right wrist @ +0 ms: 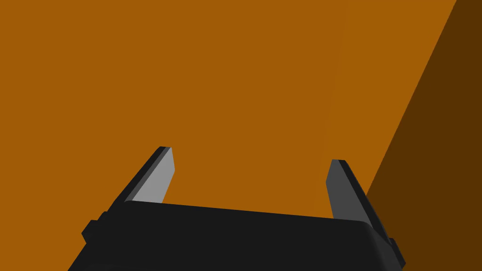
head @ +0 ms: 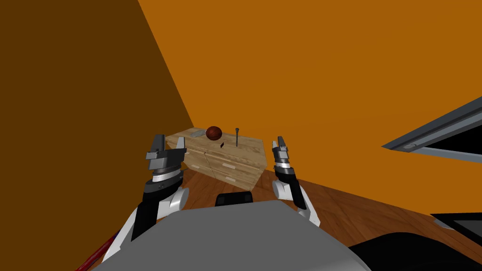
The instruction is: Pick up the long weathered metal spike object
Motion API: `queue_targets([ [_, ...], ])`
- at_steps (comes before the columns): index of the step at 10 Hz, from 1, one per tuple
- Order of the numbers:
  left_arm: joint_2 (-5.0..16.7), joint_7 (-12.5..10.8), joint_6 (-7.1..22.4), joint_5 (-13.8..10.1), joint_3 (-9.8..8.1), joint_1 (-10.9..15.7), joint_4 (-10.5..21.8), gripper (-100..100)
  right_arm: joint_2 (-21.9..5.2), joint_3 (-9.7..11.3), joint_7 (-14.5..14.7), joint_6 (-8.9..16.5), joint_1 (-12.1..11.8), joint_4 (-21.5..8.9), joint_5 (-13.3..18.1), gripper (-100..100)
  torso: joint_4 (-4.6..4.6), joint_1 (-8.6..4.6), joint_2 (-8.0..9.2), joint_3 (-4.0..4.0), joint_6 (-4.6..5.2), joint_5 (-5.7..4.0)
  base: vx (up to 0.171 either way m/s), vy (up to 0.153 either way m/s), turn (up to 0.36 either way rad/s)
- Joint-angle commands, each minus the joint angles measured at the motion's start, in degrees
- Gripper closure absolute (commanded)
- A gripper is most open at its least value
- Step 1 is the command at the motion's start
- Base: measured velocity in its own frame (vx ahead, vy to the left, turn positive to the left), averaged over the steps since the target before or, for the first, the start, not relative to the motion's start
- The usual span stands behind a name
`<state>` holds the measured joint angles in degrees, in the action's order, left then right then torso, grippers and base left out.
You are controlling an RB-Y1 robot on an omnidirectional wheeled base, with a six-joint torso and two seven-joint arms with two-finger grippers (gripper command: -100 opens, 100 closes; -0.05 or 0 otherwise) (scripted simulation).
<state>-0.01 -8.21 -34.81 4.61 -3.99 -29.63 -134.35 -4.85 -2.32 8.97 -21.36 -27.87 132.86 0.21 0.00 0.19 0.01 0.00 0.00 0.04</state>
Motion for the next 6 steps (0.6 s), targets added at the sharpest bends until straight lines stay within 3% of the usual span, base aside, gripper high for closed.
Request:
queue_targets([
  [1, 0.0, 0.0, 0.0, 0.0, 0.0, 0.0, 0.0, 0, -1.43, 0.58, 0.48, 2.86, 2.01, -1.67, 1.03, -100, 0.0, 0.0, 0.0, 0.0, 0.0, 0.0, -0.004, 0.06, -0.012],
  [2, 0.0, 0.0, 0.0, 0.0, 0.0, 0.0, 0.0, 0, -1.43, 0.58, 0.48, 2.87, 2.01, -1.67, 1.03, -100, 0.0, 0.03, -0.02, -0.01, -0.01, 0.01, -0.004, 0.043, -0.002],
  [6, 0.0, 0.0, 0.0, 0.0, 0.0, 0.0, 0.0, 0, -3.26, 3.45, 2.3, 10.12, 6.69, -6.81, 4.8, -100, 0.01, 0.07, 0.04, 0.02, 0.0, 0.02, -0.018, 0.064, -0.013],
])
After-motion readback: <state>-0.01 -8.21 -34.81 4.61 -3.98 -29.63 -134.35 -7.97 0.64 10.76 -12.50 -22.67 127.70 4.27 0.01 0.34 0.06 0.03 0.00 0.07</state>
